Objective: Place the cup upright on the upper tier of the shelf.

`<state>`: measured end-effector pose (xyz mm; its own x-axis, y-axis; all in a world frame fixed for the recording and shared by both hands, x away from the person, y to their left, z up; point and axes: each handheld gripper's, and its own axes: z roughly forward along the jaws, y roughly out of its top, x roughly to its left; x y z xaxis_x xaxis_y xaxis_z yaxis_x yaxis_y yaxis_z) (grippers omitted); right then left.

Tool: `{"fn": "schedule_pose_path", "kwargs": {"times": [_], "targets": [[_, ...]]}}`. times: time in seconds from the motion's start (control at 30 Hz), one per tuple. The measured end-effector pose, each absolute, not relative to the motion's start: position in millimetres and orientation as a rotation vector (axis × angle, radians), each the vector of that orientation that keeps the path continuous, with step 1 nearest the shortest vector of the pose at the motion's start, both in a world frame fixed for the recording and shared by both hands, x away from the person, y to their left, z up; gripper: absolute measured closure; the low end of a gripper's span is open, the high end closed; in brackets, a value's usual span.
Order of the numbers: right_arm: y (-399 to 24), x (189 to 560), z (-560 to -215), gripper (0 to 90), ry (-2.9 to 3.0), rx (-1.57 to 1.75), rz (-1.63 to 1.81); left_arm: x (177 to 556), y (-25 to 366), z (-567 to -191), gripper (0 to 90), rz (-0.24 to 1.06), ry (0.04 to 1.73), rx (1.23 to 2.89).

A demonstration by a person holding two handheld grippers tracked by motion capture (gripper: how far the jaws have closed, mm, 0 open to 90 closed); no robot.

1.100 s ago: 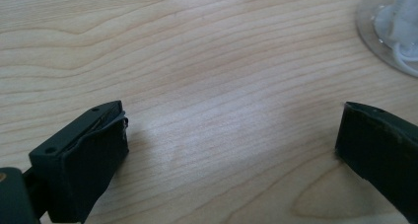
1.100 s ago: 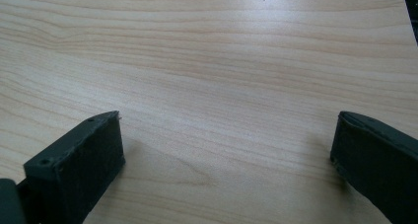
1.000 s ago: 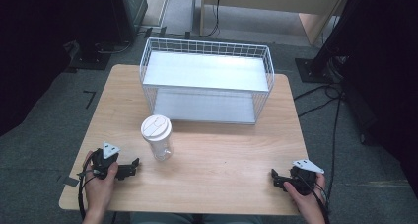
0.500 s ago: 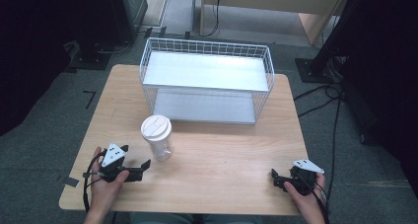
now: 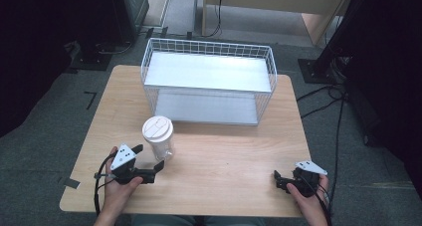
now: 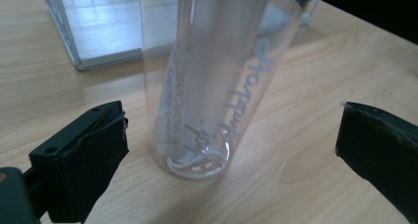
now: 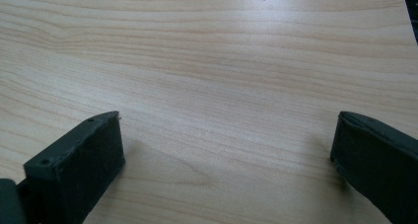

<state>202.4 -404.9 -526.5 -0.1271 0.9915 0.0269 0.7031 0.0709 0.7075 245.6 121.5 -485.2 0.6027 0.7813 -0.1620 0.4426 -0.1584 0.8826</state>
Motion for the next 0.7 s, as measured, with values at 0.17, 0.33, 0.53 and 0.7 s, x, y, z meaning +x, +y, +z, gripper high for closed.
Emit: {"fn": "schedule_pose_path", "kwargs": {"times": [0.17,0.33,0.53,0.7], "targets": [[-404.9,202.4,-526.5,0.0,1.885,1.677,0.808,252.0,118.4,-488.3,0.0,0.395,1.049,1.733],[-404.9,202.4,-526.5,0.0,1.885,1.677,0.808,254.7,109.7,-489.3,0.0,0.488,1.049,1.684],[-404.9,202.4,-526.5,0.0,1.885,1.677,0.808,262.7,100.5,-497.4,0.0,0.605,0.997,1.61],[-404.9,202.4,-526.5,0.0,1.885,1.677,0.808,263.0,95.5,-499.9,0.0,0.581,0.984,1.597]]}}
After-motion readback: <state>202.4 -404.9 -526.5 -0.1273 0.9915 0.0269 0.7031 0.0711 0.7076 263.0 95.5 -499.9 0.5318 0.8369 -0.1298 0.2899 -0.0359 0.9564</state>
